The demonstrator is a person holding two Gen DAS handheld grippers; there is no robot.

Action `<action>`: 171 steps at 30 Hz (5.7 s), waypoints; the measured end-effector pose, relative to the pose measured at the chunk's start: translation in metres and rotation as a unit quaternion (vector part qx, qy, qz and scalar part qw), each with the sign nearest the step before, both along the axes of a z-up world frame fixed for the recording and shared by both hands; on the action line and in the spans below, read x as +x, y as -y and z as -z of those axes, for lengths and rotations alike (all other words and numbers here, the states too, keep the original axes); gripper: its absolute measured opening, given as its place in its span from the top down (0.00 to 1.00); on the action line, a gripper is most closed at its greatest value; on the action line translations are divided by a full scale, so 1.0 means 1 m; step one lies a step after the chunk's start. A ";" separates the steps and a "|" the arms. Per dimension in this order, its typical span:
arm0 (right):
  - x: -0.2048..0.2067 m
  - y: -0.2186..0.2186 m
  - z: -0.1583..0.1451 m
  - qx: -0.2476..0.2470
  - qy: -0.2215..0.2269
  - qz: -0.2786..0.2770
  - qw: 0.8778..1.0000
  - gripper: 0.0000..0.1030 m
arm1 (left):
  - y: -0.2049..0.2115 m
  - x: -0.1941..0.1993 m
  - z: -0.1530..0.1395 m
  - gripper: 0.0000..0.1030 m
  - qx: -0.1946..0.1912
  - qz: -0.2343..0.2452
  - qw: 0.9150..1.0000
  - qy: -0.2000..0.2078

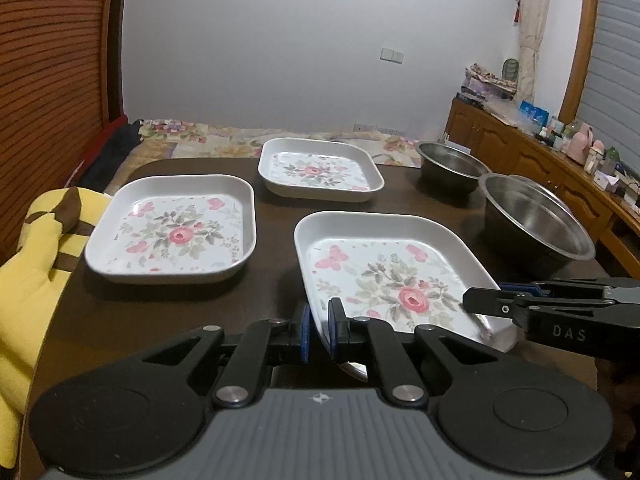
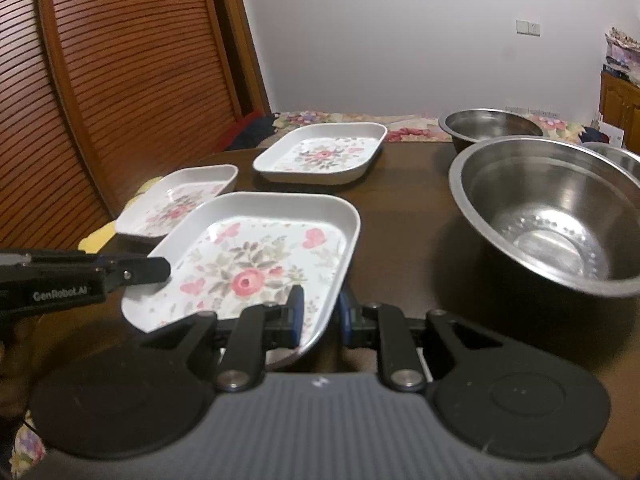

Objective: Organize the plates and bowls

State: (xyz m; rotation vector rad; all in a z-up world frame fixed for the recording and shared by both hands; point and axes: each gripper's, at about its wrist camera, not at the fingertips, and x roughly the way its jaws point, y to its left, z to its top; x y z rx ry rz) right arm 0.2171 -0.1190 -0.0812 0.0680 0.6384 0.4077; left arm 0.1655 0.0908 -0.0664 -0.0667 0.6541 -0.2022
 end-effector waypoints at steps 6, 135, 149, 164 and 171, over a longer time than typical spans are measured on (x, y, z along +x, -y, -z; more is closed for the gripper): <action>-0.017 0.002 0.003 -0.001 0.015 -0.001 1.000 0.80 | 0.001 -0.031 -0.001 0.90 0.006 0.003 1.000 0.008; 0.134 -0.143 0.000 -0.038 -0.068 -0.143 0.987 0.81 | -0.159 0.112 0.020 0.87 0.033 -0.020 0.999 -0.006; 0.133 -0.141 -0.003 -0.033 -0.072 -0.144 0.986 0.81 | -0.156 0.107 0.012 0.87 0.033 -0.023 0.999 -0.016; 0.107 -0.114 -0.030 -0.021 -0.052 -0.135 0.989 0.81 | -0.134 0.071 -0.020 0.87 0.036 -0.005 0.999 0.012; 0.085 -0.090 -0.043 -0.015 -0.039 -0.125 0.991 0.81 | -0.111 0.049 -0.034 0.87 0.039 0.013 0.999 0.024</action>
